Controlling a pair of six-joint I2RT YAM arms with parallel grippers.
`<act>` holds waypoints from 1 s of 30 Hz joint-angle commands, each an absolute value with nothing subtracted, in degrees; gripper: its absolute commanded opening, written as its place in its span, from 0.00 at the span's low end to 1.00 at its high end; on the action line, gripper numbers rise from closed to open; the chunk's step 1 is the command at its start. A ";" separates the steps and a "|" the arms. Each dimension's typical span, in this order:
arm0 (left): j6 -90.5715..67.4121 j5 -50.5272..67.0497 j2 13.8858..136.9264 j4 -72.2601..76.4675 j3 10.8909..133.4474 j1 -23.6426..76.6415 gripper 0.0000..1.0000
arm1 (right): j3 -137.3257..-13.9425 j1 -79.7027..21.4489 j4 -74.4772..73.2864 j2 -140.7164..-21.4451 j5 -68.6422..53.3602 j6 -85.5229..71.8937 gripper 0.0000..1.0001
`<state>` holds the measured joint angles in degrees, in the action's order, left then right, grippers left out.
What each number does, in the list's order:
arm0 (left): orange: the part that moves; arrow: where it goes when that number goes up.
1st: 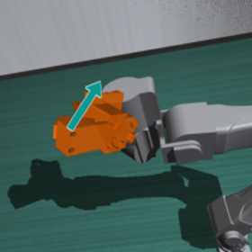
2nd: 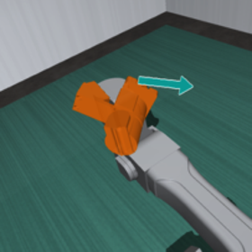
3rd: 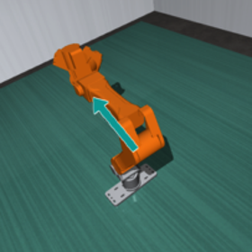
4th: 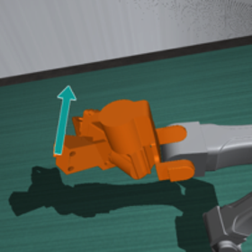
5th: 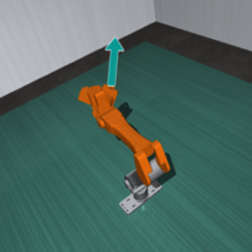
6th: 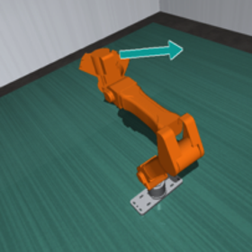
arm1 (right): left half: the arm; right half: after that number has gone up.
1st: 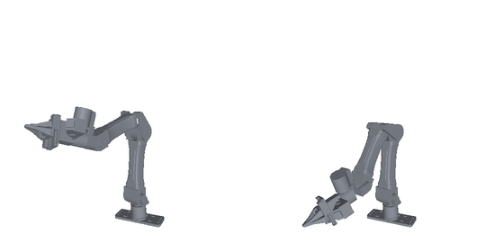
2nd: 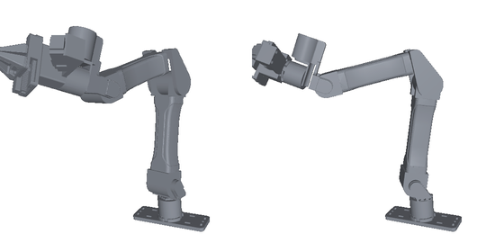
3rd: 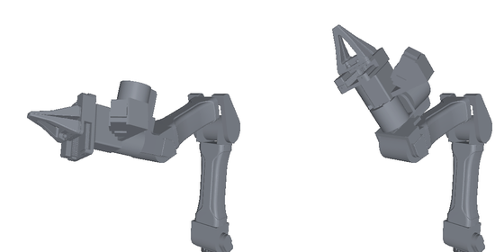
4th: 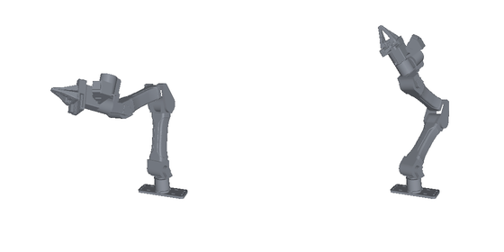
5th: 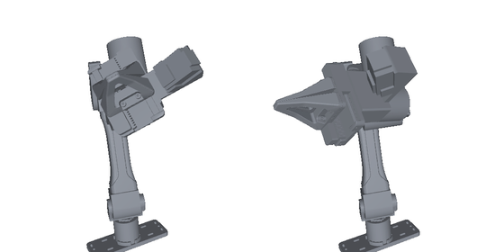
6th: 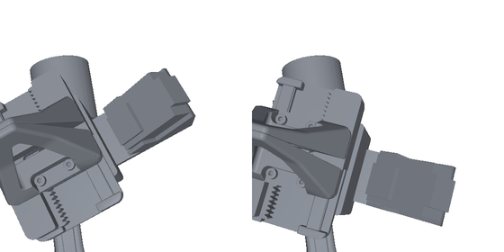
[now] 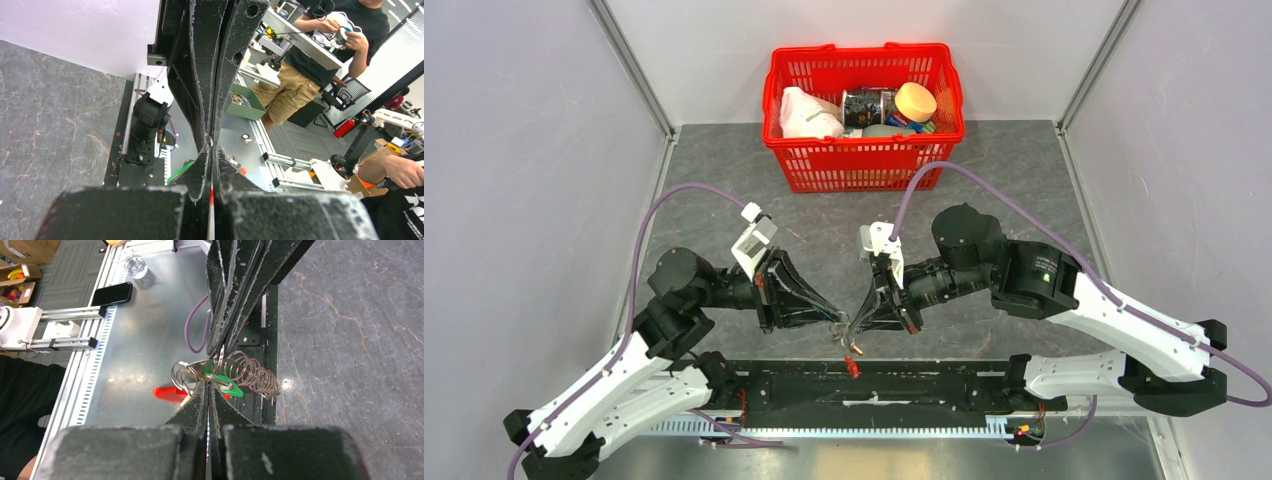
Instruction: Put the keys on the keyring
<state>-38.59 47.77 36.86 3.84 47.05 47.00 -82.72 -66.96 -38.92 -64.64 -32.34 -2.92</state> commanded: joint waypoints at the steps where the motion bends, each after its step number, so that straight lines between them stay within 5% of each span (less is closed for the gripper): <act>1: -41.89 44.14 36.00 11.34 46.95 47.11 0.02 | -81.79 -67.83 -36.47 -63.11 -33.37 -2.12 0.00; 8: -43.29 42.27 36.15 14.07 45.75 47.11 0.02 | -82.01 -68.90 -36.46 -63.43 -32.21 -1.40 0.02; 12: -43.72 42.43 36.01 14.60 45.62 47.11 0.02 | -83.52 -68.91 -37.88 -62.40 -28.06 -1.61 0.26; 17: -44.37 43.04 35.51 15.55 45.41 47.11 0.02 | -84.35 -68.88 -37.45 -59.42 -22.17 -3.41 0.41; 30: -45.18 42.81 34.51 16.99 45.07 47.11 0.02 | -84.43 -68.76 -30.77 -60.26 -18.28 -15.05 0.42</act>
<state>-43.27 43.59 35.48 13.04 44.80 47.00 -83.72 -68.53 -35.77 -60.16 -19.38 -10.17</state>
